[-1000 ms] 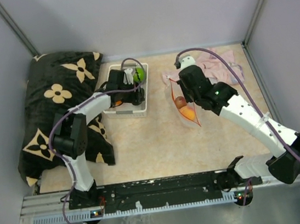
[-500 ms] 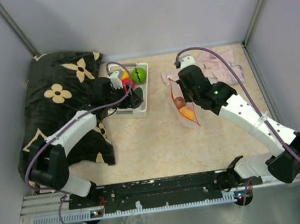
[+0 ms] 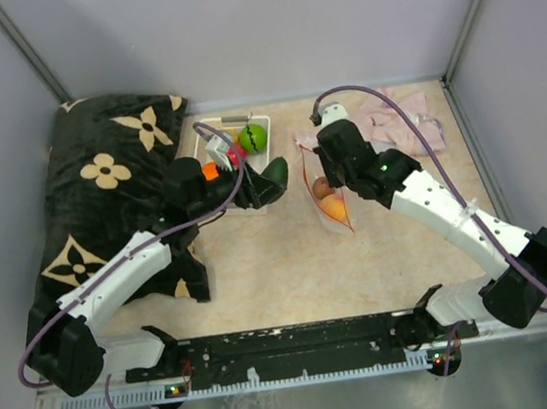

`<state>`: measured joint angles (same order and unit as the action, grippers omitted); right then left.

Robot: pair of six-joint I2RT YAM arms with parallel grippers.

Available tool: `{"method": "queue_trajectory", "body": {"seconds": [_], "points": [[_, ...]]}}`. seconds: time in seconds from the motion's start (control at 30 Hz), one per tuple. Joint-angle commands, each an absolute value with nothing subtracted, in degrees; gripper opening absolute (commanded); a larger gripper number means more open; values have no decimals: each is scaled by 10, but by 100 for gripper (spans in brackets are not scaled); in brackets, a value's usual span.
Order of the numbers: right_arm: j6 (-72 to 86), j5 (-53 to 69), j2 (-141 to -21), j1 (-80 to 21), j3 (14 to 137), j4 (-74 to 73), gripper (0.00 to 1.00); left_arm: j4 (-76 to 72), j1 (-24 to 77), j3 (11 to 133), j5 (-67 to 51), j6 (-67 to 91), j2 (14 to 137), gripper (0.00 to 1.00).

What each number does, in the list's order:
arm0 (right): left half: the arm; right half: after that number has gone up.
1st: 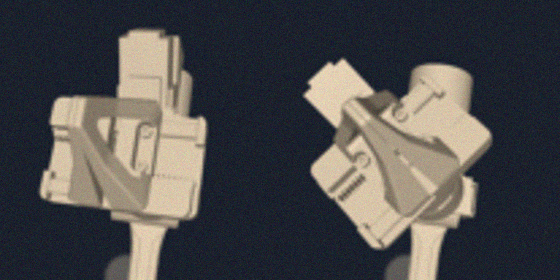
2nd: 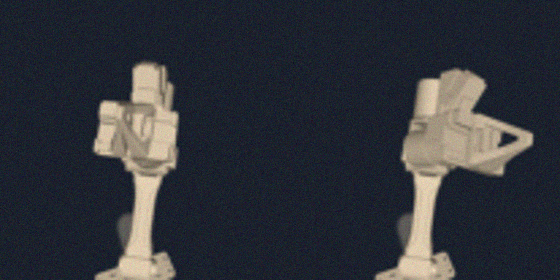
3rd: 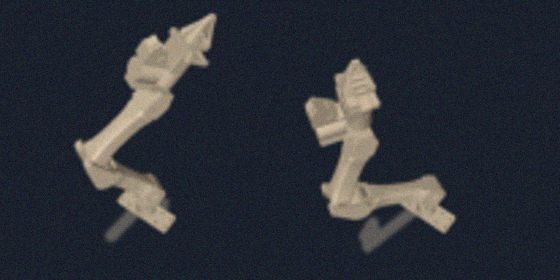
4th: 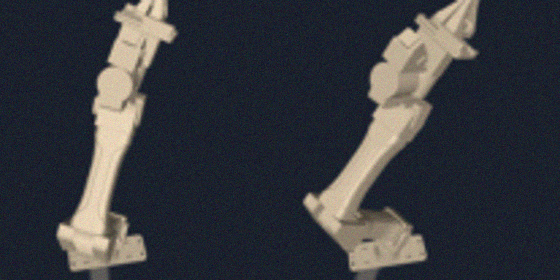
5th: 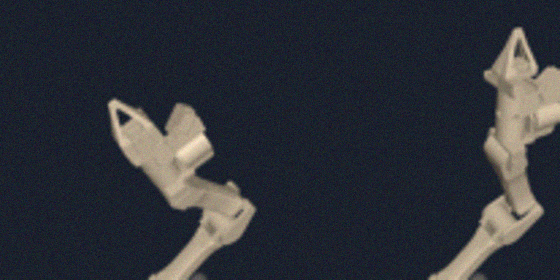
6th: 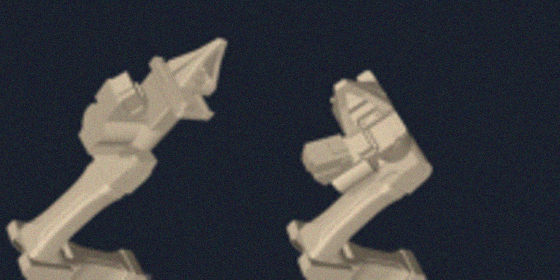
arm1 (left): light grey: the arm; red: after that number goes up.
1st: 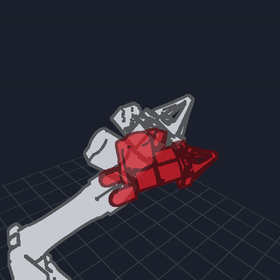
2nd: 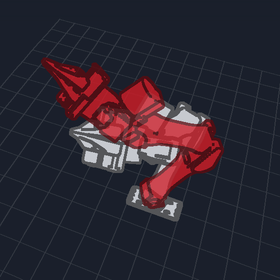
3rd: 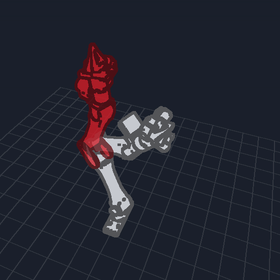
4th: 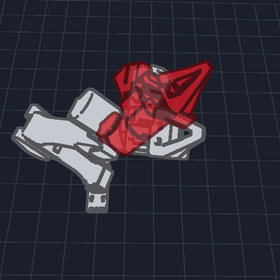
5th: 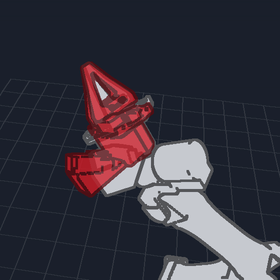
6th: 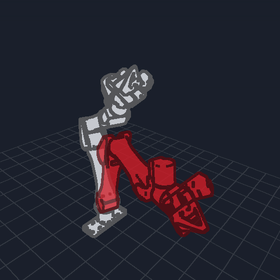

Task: Place the food in the zip-top bag and seal the zipper
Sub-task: Place the fake fruit in the zipper food storage bag.

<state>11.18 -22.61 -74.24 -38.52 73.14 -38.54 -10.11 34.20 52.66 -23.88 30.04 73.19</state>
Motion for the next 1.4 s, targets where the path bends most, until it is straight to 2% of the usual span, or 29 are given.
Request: {"method": "queue_trajectory", "body": {"seconds": [0.0,0.3,0.77,1.13,1.37], "points": [[132,-206,-745,-396,737,-338,0,-140,368,529,-229,317,711,47],[163,-179,-766,-406,734,-307,0,-167,416,532,-200,343,720,47],[208,-160,-768,-416,719,-268,0,-244,433,494,-146,448,762,47],[207,-190,-727,-416,711,-266,0,-175,433,491,-97,428,794,48],[209,-176,-725,-416,702,-255,0,-122,433,523,-88,407,816,53]]}}
